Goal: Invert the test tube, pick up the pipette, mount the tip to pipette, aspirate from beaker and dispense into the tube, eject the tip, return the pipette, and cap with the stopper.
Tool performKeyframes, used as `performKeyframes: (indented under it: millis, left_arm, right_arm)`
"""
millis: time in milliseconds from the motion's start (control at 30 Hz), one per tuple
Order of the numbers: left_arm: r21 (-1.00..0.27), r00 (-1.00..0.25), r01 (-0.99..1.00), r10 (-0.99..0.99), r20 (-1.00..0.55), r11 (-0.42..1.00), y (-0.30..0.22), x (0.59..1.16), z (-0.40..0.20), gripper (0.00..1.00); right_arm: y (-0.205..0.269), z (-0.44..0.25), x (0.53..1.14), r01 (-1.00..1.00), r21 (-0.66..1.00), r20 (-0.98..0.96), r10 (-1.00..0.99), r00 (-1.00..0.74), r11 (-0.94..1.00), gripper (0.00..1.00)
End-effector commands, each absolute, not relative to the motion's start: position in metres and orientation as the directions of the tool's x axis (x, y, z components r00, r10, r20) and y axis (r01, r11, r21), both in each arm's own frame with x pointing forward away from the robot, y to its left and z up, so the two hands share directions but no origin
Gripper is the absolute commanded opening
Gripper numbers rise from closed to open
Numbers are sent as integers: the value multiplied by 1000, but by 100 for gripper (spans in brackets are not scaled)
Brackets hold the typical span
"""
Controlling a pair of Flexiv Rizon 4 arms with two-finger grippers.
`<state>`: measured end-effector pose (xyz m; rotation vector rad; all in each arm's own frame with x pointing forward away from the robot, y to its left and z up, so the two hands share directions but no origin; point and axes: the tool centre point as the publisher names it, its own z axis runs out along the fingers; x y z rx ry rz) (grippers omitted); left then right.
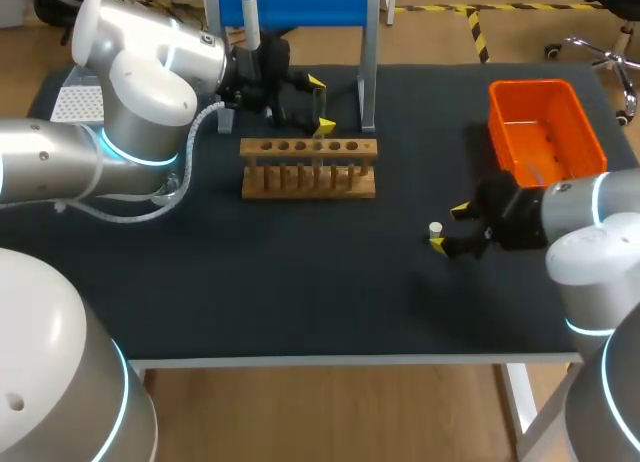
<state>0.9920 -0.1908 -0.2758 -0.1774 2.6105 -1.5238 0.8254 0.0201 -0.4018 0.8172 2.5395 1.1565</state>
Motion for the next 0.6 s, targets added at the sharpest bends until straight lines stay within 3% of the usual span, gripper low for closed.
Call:
performKeyframes:
  millis: [33,100,600]
  left_arm:
    - [-873,-986,-42,-159,-41,485,-191,992,-277,100]
    - [-873,-986,-42,-159,-41,485,-191,992,-277,100]
    - [-873,-986,-42,-159,-41,485,-191,992,-277,100]
  right_arm:
    - [25,-410,830,401,743,16,585,-811,535,84]
    - [25,-412,830,404,740,15,588,-809,537,85]
    - [31,-424,838,416,734,-1,613,-790,536,74]
